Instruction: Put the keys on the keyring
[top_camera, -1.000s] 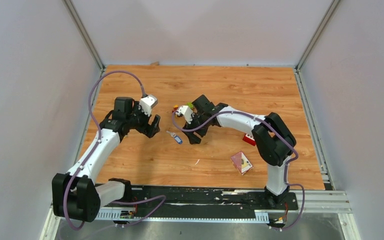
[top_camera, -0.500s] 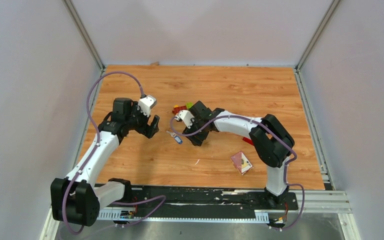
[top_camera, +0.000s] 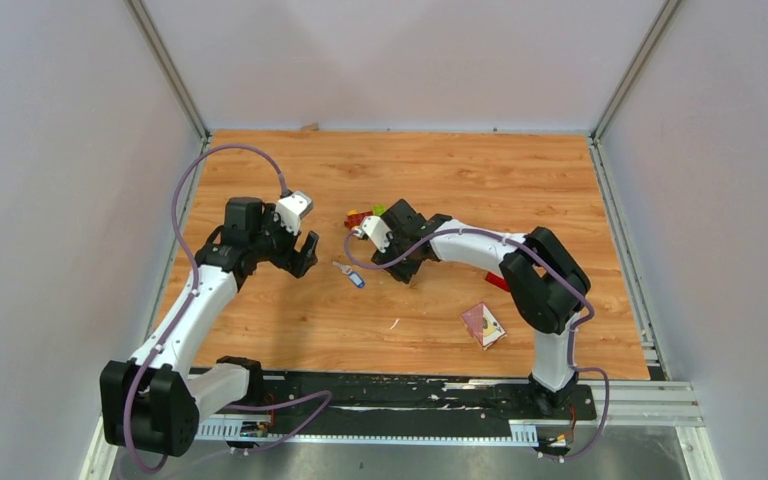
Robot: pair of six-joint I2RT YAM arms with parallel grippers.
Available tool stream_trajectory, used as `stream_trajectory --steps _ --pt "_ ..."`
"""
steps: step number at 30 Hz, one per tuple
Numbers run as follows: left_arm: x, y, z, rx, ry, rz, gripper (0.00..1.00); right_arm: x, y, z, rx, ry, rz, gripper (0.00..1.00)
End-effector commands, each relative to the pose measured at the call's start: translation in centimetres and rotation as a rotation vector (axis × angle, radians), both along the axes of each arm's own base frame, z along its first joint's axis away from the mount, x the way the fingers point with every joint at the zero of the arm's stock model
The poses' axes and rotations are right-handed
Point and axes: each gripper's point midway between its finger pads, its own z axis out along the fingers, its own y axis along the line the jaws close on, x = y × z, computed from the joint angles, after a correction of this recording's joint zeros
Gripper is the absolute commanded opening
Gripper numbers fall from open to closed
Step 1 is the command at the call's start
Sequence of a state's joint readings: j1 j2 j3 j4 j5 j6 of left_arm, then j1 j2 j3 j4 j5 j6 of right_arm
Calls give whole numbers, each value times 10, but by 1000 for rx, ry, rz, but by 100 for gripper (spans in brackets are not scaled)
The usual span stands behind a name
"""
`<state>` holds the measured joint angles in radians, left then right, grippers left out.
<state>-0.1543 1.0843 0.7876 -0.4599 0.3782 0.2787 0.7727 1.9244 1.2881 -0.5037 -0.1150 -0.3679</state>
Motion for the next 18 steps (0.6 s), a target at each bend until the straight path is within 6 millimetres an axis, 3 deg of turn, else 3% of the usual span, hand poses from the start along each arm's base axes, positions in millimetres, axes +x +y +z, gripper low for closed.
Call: stream_trajectory --steps 1,6,11,18 --pt "2 2 9 6 -51 -5 94 18 2 23 43 -60 -17 42" --pt "2 4 9 16 -60 -6 94 0 20 28 128 15 53 48" --pt "0 5 7 21 -58 -7 95 3 28 25 141 23 92 54" --pt "-2 8 7 36 -65 -4 95 11 33 14 125 25 100 51"
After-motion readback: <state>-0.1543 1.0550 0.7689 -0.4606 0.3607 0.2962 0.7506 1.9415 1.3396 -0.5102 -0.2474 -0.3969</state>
